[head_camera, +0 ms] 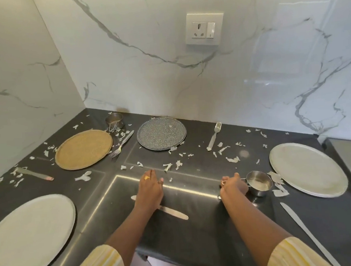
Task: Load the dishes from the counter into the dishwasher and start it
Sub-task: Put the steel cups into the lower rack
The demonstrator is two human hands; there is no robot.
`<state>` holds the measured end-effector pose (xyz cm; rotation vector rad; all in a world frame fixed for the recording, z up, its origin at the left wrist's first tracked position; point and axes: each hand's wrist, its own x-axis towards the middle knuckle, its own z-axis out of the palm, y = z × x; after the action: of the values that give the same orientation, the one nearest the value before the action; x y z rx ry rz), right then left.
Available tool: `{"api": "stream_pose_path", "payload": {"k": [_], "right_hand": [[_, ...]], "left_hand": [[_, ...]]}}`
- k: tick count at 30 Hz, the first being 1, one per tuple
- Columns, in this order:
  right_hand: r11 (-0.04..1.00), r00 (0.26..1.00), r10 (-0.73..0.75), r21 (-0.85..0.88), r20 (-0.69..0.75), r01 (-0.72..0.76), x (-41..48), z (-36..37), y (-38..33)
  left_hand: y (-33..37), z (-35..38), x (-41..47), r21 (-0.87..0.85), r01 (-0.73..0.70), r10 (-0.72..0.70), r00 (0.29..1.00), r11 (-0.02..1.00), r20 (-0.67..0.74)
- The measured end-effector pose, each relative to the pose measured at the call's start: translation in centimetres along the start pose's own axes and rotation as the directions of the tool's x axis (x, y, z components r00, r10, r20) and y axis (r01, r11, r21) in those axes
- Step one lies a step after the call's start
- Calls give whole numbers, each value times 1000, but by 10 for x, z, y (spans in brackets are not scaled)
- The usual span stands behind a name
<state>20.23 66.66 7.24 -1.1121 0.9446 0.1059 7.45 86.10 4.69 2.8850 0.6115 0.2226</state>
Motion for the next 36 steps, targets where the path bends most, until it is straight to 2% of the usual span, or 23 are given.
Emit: {"api": "stream_pose_path", "payload": {"k": [1,3,4,6,7,10,16,21,24,27,29,31,36], "right_hand": [[1000,1000,-14,-20,-22,14,4,11,1],[976,995,-86,-193,59,96,5,32,3],[947,990,-133,-287,54,143,6,43,3],[900,971,-237,-386,-44,202,-4,66,-4],[868,957,-286,-433,-39,242,-7,76,-5],[728,903,-408,-549,135,411,-13,106,2],[486,756,-478,-582,447,652,-17,150,24],[292,653,-404,-586,641,756,-14,170,34],[198,597,-401,-571,695,797,-7,180,37],[161,585,-376,-571,719,805,-1,182,38],[129,591,-350,-588,727,799,2,181,40],[114,606,-335,-607,722,786,7,180,41],[160,660,-316,-648,681,745,2,173,32]], "left_hand": [[-7,-3,11,27,28,-29,999,999,25],[-22,-7,34,58,99,-103,993,993,60],[-30,-8,45,61,121,-124,991,991,44],[-46,-19,68,50,151,-149,988,987,-44],[-54,-24,80,84,151,-145,987,985,-74],[-80,-41,117,144,141,-132,989,979,-71],[-118,-73,193,284,291,-281,957,914,-76],[-136,-76,235,206,498,-503,864,843,-30],[-144,-72,251,259,488,-512,858,834,34],[-147,-65,260,345,409,-460,885,845,76],[-149,-61,263,341,397,-441,895,852,61],[-152,-62,265,287,422,-448,894,860,28],[-155,-90,256,111,491,-486,871,864,-71]]}}
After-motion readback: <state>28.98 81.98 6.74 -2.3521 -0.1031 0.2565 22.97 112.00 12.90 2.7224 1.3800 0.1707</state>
